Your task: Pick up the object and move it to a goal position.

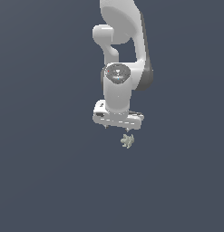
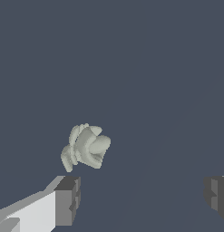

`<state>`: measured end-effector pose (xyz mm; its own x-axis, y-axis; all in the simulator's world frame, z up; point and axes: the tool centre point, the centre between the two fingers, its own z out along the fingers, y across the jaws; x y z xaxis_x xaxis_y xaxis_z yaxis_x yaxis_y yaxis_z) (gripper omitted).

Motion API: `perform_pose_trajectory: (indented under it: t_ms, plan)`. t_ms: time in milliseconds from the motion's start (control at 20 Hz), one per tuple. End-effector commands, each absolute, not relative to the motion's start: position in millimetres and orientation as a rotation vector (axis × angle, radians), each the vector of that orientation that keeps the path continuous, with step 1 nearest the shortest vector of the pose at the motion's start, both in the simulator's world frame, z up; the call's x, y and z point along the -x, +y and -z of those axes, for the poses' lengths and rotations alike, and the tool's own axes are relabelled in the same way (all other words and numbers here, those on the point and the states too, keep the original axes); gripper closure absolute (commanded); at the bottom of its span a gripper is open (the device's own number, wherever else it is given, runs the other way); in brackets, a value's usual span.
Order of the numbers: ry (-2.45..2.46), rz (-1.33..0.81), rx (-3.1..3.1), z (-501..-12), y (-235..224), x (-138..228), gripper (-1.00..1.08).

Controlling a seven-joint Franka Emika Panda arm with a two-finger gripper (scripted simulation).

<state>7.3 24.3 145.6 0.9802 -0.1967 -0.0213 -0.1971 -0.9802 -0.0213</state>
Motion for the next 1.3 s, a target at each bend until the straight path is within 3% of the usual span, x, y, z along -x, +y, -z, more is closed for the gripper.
perform_pose_trajectory:
  t_ms: [0, 1250]
  plan:
    - [0.382, -0.028, 3.098, -138.6, 32.1, -8.9, -0.92]
    - [0.888, 0.000, 3.013, -90.0, 85.1, -14.8, -0.92]
